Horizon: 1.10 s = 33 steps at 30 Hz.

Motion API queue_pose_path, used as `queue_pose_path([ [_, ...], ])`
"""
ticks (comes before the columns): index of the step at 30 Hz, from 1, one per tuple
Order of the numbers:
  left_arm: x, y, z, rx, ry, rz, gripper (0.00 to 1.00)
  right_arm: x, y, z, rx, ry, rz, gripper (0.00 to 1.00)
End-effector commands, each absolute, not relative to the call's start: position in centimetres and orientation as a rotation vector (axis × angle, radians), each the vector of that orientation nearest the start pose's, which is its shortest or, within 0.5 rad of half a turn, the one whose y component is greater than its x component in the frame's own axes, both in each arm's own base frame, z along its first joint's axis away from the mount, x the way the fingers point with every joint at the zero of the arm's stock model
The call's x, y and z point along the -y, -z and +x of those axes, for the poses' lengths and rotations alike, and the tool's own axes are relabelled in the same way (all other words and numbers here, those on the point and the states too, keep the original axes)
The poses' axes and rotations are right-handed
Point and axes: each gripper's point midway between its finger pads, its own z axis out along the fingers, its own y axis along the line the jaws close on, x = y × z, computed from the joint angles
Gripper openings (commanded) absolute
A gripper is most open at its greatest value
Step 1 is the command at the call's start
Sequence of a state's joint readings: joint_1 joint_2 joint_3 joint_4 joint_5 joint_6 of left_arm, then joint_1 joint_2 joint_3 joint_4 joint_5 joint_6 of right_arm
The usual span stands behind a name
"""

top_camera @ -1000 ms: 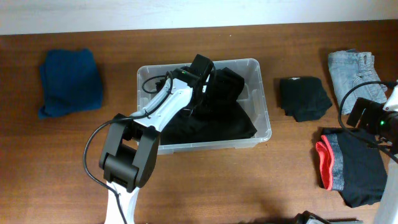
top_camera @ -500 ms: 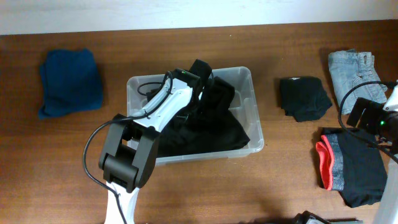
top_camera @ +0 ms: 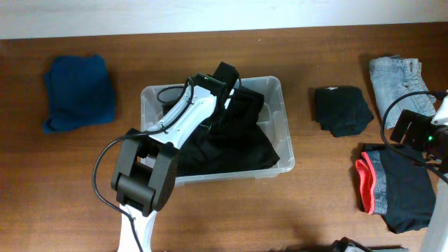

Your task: Pack container

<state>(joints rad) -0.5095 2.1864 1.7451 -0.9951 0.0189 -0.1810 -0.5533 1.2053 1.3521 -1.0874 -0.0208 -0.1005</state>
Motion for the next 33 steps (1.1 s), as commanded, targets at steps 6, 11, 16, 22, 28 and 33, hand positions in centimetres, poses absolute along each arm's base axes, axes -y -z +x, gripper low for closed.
queue_pose_path([
  [6, 24.4, -3.9, 40.7, -2.875, 0.22, 0.683, 0.0, 15.8, -26.2, 26.1, -2.446, 0.241, 0.569, 0.98],
  [11, 25.9, -4.0, 40.1, -2.84, 0.262, 0.792, 0.01, 15.8, -26.2, 26.1, -2.446, 0.241, 0.569, 0.98],
  [16, 26.7, -4.1, 40.3, -2.824, 0.275, 0.764, 0.01, 15.8, -26.2, 26.1, -2.446, 0.241, 0.569, 0.98],
  [22, 26.8, -4.3, 41.0, -2.824, 0.278, 0.652, 0.01, 15.8, -26.2, 26.1, -2.446, 0.241, 0.569, 0.98],
  [28, 27.3, -4.5, 41.2, -2.826, 0.315, 0.6, 0.01, 15.8, -26.2, 26.1, -2.446, 0.241, 0.569, 0.98],
  [33, 29.0, -6.2, 41.6, -2.786, 0.436, 0.615, 0.01, 15.8, -26.2, 26.1, -2.446, 0.241, 0.569, 0.98],
])
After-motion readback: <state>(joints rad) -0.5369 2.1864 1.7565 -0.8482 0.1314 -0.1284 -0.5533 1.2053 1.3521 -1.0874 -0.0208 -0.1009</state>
